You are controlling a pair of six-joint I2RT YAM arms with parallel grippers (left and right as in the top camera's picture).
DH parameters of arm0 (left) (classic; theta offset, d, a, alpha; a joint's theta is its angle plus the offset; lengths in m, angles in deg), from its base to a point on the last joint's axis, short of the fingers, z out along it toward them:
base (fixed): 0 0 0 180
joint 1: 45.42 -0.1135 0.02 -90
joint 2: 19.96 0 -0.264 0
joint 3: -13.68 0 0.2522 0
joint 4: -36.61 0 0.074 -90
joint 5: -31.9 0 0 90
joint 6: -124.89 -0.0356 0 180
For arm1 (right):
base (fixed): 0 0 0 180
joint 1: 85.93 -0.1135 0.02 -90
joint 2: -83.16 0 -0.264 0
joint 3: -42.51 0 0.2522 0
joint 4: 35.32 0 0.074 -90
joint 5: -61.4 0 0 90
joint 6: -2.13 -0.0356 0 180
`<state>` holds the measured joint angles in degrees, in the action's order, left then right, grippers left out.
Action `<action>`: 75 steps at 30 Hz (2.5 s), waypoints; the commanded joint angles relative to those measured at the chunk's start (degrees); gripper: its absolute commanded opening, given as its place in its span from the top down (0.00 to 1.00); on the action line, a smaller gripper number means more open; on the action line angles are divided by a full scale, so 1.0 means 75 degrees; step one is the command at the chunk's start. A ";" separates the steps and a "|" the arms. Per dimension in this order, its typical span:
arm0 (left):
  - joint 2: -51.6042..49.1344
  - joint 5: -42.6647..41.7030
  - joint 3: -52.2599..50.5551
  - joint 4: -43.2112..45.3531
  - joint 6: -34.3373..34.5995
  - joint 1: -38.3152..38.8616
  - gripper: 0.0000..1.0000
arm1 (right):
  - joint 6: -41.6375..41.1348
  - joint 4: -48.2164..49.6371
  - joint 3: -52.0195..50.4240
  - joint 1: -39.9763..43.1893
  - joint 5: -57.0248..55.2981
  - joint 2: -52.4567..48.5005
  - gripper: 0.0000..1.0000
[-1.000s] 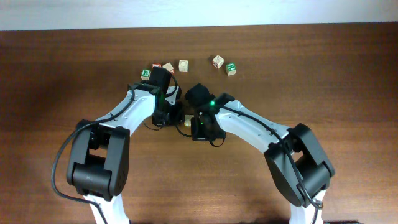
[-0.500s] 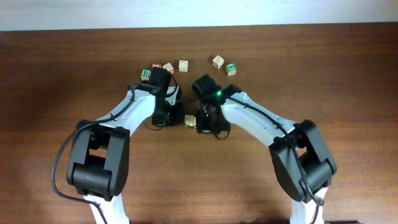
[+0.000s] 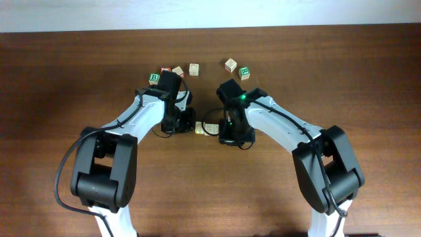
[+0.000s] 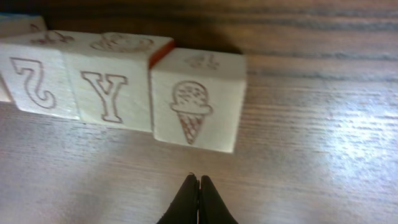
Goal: Rotate 4 blocks
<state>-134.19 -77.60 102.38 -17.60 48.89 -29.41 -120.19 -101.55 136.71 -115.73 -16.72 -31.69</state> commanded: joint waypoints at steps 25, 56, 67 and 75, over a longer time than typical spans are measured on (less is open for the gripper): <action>-0.0055 -0.0076 -0.0023 0.0058 0.0038 0.0032 1.00 | 0.0947 0.0606 -0.0090 0.1988 0.1530 0.0504 0.96; -0.0055 -0.1288 0.0050 0.0364 -0.2381 -0.0411 1.00 | 0.1105 0.2987 -0.1757 0.1623 0.2331 0.0376 0.96; -0.0055 -0.1256 0.0041 0.0079 -0.0953 -0.0405 1.00 | 0.1075 0.2975 -0.1757 0.1623 0.2328 0.0373 0.96; -0.0076 -0.0839 0.0041 0.0137 -0.0574 -0.0134 1.00 | 0.1075 0.2978 -0.1757 0.1623 0.2328 0.0373 0.96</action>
<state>-134.19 -85.03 102.38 -16.74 43.95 -32.05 -111.90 -79.21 123.86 -103.03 0.02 -28.57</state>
